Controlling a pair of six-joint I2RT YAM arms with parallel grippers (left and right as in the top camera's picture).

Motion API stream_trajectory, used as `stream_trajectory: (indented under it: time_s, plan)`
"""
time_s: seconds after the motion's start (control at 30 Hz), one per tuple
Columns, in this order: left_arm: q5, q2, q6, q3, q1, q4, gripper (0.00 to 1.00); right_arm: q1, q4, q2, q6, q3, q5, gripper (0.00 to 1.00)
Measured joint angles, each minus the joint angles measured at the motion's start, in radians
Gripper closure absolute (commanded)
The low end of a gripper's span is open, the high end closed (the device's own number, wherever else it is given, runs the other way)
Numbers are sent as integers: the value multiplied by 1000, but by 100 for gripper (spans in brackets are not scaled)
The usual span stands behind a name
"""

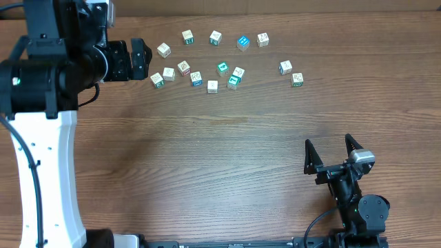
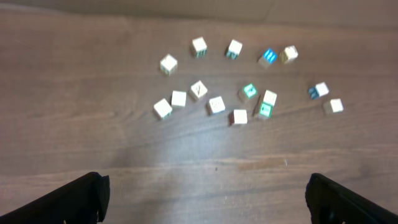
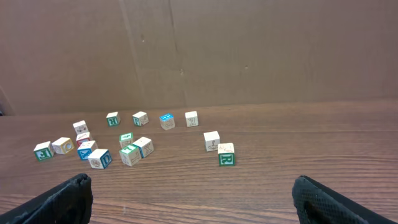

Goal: Form a horizontal line
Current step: 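Raise the left arm and move the left gripper over the leftmost blocks, then lower the left gripper onto the block with the brown '3' and grasp it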

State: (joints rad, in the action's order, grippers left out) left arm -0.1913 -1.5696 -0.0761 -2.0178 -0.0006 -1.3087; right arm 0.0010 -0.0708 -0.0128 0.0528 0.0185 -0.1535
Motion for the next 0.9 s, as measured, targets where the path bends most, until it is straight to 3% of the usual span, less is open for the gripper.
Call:
stream_trajectory:
  time_s: [0.13,0.37,0.9]
  plan:
    - [0,-44,-1,-1,0,-35,23,0,0,0,0,0,0,0]
    - [-2,-158,-5,-1,0,-100,95,0,0,0,0,0,0,0]
    - [-5,-333,-3,-1,0,-162,96,0,0,0,0,0,0,0]
